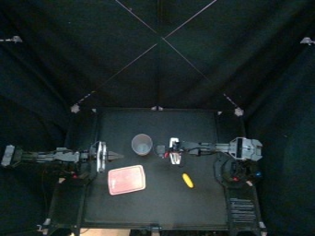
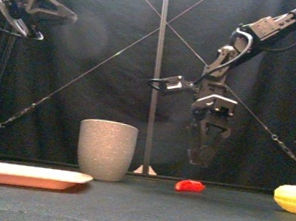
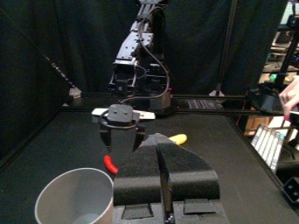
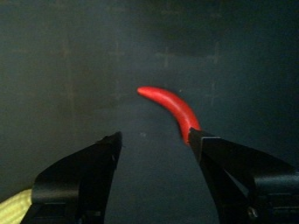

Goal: Pick the red chile then place it in the grey bowl
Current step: Pick the red chile

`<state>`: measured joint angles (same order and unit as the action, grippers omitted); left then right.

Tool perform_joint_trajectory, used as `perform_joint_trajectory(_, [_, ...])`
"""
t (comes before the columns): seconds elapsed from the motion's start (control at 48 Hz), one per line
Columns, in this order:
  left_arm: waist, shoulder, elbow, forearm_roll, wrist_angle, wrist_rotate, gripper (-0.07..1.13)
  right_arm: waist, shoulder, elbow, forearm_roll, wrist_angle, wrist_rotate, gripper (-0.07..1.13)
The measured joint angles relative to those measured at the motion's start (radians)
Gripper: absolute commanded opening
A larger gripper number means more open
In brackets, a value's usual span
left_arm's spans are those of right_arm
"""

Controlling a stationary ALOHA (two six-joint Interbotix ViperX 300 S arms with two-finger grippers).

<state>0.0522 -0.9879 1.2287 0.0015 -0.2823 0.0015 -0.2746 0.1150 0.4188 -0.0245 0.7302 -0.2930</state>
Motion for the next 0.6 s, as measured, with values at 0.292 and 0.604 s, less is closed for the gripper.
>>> perform_joint_trajectory(0.292, [0.003,0.0,0.0,-0.002,0.002,0.0,-0.04,-0.087,0.061,-0.041,0.086,0.041,-0.089,0.94])
perform_joint_trajectory(0.604, [0.002,0.0,0.0,-0.002,0.002,-0.002,-0.04,-0.118,0.094,-0.026,0.123,-0.023,-0.114,0.92])
